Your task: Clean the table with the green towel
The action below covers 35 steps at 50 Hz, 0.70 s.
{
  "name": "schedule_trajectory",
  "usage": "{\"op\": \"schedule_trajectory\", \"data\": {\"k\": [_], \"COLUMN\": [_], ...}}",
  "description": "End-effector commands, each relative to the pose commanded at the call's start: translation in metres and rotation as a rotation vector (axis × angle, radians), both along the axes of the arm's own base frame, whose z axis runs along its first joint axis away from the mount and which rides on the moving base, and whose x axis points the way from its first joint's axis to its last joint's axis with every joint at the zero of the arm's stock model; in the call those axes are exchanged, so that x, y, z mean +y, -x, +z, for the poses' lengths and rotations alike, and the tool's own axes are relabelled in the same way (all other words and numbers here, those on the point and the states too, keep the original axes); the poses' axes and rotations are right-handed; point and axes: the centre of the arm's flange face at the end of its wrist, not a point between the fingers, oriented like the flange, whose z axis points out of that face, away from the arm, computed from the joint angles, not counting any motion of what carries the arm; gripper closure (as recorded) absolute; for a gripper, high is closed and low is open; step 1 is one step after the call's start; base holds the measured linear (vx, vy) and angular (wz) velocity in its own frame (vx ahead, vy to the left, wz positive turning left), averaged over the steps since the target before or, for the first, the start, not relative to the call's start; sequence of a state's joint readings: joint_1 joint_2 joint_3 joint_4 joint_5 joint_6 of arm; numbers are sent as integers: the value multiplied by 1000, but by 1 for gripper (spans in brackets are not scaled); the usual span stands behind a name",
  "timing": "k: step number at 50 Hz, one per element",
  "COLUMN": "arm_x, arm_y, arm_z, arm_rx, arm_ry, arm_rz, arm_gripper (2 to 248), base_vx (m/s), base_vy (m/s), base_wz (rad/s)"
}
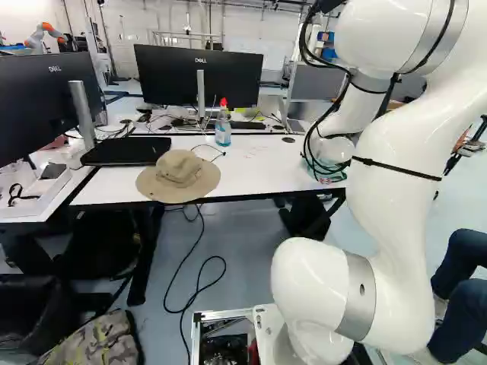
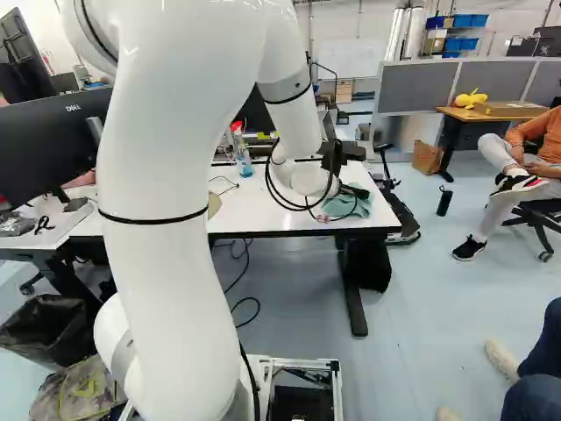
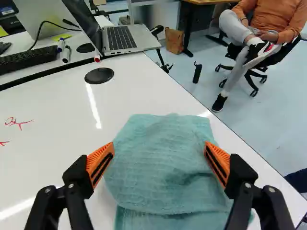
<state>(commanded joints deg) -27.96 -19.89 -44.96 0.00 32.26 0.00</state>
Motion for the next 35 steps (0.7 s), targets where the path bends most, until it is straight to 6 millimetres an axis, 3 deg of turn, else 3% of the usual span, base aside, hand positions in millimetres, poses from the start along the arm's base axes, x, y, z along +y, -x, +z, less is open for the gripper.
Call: {"op": "schedule_trajectory", "data": {"k": [35], "arm_x": [-1], "arm_y": [8], "arm_z": [-1], "arm_rx": [17], "arm_ry": [-9], "arm_rz": [-10], "arm_gripper": [3], "base_vx": [0], "base_vy": [0], "base_wz": [0]}}
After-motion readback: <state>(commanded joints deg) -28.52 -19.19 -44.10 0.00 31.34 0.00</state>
